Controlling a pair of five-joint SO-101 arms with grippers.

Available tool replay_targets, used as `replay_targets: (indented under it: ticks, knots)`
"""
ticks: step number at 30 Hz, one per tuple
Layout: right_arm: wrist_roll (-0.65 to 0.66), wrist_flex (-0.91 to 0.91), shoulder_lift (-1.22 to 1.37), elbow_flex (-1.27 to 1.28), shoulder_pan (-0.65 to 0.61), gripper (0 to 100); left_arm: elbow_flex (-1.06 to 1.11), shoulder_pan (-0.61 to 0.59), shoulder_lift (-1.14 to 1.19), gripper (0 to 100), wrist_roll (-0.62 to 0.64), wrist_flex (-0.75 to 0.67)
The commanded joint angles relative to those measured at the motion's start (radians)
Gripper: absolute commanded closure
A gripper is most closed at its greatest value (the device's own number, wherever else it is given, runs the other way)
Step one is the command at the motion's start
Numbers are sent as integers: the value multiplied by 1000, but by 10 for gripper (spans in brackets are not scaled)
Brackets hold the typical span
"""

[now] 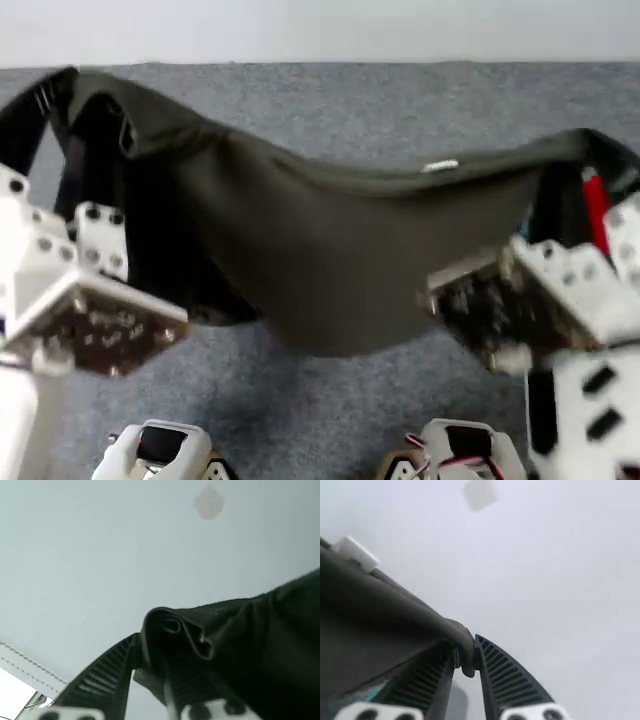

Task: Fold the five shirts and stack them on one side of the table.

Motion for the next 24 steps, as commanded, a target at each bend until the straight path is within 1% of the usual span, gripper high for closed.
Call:
replay_targets:
  ticks: [1,7,9,16,20,24]
  knots:
    - [8,-27,-44,-28,87,989,-108,6,-8,985,-51,94]
    - [5,-99,-104,-25,219,989,-278,-2,-8,985,-120,104]
    - [3,-111,-108,-25,242,989,-323,-2,0,985,-140,103]
    - [3,-110,-120,-28,278,989,-346,-2,-8,985,-213,-26]
    - [3,-110,-165,-28,288,989,-344,-2,-46,985,-244,-35]
    - [6,-99,-196,-21,288,989,-335,-2,-87,985,-247,-14]
